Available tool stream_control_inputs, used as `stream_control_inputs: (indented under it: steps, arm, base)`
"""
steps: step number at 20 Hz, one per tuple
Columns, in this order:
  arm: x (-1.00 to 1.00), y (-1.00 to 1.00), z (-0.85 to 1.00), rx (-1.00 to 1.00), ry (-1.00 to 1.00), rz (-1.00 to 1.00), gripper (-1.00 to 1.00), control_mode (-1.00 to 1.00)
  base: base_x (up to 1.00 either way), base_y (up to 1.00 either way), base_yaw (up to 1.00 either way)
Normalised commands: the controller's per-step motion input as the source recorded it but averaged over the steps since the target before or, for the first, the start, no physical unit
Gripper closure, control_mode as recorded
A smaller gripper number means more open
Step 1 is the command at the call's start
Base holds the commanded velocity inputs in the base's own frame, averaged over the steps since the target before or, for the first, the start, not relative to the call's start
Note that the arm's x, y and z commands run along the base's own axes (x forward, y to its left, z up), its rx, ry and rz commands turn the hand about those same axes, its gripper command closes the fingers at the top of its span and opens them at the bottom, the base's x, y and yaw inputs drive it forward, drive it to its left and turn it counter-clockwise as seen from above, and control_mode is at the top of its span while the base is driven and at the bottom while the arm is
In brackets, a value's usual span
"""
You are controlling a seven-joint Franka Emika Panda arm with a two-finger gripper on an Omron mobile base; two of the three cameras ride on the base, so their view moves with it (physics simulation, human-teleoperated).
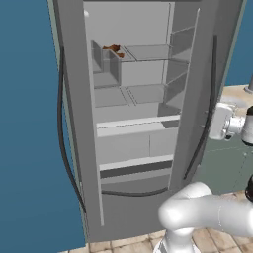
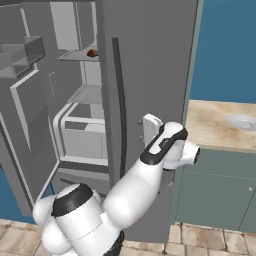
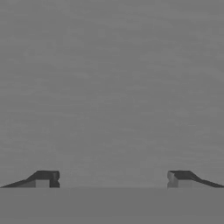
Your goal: Place the chicken drumstick on the counter behind the older chicken drumstick on the same shelf of the fridge to maintain FIFO order. Close the fridge door when finished.
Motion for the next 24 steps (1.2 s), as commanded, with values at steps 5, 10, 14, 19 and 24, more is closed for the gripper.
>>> stream_control_inputs:
  steps: [5, 10, 14, 19, 24]
  arm:
    - [0.3, 0.66, 0.18, -0.01, 0.0, 0.0, -1.0, -1.0]
    - [0.29, 0.55, 0.25, -0.03, 0.0, -0.05, -1.0, -1.0]
    - [0.24, 0.47, 0.25, -0.04, 0.0, -0.16, -1.0, -1.0]
    - [0.26, 0.44, 0.24, -0.04, 0.0, -0.21, -1.0, -1.0]
    - [0.2, 0.35, 0.23, -0.03, 0.02, -0.24, -1.0, -1.0]
  base:
    - [0.0, 0.0, 0.0]
    - [0.0, 0.0, 0.0]
    - [0.0, 0.0, 0.0]
    - [0.0, 0.0, 0.0]
    - [0.0, 0.0, 0.0]
